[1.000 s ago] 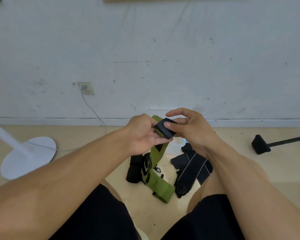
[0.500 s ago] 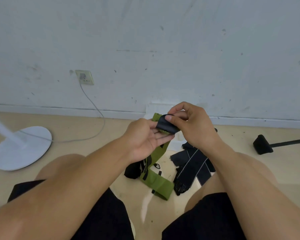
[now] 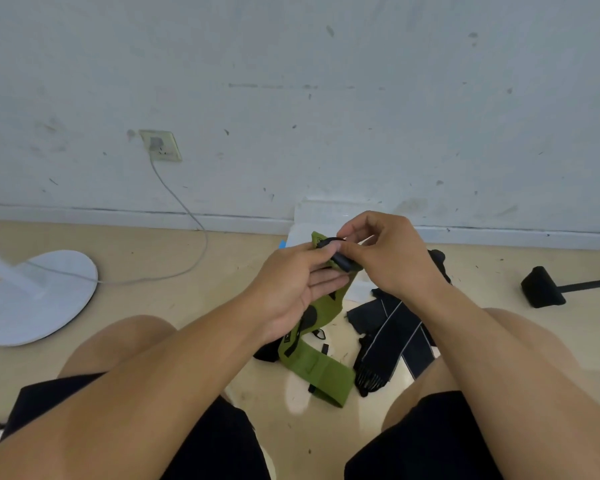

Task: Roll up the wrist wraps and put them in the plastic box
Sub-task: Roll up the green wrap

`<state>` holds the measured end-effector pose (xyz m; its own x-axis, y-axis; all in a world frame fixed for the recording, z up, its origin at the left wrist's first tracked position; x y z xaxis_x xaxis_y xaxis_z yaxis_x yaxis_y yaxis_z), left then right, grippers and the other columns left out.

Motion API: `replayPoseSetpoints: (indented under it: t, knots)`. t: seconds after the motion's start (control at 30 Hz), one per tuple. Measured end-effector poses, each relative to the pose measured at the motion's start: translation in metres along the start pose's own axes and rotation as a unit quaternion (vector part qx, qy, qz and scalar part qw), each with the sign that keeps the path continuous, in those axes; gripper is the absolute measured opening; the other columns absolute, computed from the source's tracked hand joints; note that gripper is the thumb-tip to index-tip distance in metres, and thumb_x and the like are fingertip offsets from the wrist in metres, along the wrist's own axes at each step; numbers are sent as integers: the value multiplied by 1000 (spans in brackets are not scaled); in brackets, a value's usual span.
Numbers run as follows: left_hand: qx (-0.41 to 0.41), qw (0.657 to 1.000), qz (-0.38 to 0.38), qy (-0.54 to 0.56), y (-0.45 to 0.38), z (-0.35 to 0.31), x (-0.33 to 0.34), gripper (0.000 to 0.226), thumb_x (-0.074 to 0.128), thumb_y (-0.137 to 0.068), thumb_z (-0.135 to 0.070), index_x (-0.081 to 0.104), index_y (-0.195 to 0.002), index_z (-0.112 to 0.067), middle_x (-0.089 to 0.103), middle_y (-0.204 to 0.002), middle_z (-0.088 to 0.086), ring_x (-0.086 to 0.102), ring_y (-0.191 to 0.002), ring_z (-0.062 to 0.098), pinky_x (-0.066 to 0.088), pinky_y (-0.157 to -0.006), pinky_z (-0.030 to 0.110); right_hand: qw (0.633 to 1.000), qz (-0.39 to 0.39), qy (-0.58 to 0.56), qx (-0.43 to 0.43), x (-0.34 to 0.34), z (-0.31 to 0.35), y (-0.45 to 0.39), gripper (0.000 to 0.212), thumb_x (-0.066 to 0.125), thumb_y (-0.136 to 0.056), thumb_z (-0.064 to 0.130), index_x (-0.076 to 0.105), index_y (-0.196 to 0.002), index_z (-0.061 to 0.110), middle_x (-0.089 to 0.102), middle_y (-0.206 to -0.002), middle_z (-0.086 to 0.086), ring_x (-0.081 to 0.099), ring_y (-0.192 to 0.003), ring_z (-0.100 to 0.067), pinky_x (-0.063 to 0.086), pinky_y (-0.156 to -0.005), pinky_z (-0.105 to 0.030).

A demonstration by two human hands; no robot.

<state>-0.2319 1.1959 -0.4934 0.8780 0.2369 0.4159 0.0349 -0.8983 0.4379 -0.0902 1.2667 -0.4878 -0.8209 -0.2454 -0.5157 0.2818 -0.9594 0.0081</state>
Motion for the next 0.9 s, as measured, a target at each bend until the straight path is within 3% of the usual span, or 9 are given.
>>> replayPoseSetpoints:
  t: [0.17,0.33,0.47,0.53,0.6,0.67,0.77,0.9]
  knots:
    - [29,998,-8,-59,-11,-1,-1,24,52,-105,-5,70,-119,2,78,-105,18,77,-99,29,62,-95,39,1000,-1,2,16,-7,0,-8,16,89,-80,31,74,-82,24,75,-76,8,60,-58,6,45,-59,-15]
    - [58,984,-33,-166,-13,0,-8,27,51,-105,-7,74,-118,-5,78,-108,16,77,-98,28,63,-90,41,998,47,-4,49,-15,3,-8,17,91,-78,27,77,-85,21,78,-85,1,72,-72,-10,56,-68,-22]
    - [114,924,-48,-361,-9,-2,-15,24,56,-104,-18,78,-112,-23,80,-101,-3,76,-96,20,62,-84,35,989,121,52,63,-15,5,-5,43,93,-72,36,71,-109,35,69,-107,15,67,-95,-3,49,-74,-23]
    - [154,895,-32,-417,-6,-8,-16,23,59,-105,-22,77,-117,-30,79,-102,-8,74,-97,12,58,-85,26,985,154,43,62,-13,8,-3,44,93,-73,35,70,-111,36,69,-113,15,67,-103,-6,51,-81,-24]
    - [181,890,-39,-417,-2,-14,-17,21,66,-101,-26,72,-121,-33,79,-99,-7,74,-92,9,55,-78,15,986,153,21,62,-13,11,-1,38,92,-74,32,70,-105,28,75,-107,8,70,-101,-14,54,-89,-32]
    - [181,909,-76,-368,1,-17,-19,33,77,-92,-34,66,-124,-35,81,-92,-5,75,-85,7,54,-74,13,987,148,-4,67,-12,14,1,34,91,-76,31,68,-98,19,78,-99,-4,72,-91,-16,55,-81,-34]
    - [170,942,-77,-280,1,-22,-22,35,82,-87,-30,67,-119,-28,82,-92,-4,77,-90,9,53,-82,21,985,136,-46,92,-12,18,6,29,86,-82,34,63,-91,20,77,-95,-11,68,-78,-9,40,-62,-20]
    - [184,946,-65,-259,1,-23,-27,19,74,-95,-17,76,-114,-18,82,-97,-1,78,-93,14,58,-85,26,986,130,-73,70,-11,21,9,23,82,-88,33,63,-95,21,75,-98,-21,65,-80,-22,42,-70,-30]
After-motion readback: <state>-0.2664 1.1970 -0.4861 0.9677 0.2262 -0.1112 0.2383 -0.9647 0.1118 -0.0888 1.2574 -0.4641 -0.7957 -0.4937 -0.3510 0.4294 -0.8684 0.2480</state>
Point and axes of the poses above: each hand's wrist, its own y-axis away from the middle knuckle, its own x-axis out of the palm, z = x × y, the point moved 1 cm from there along -y, towards the middle knuckle
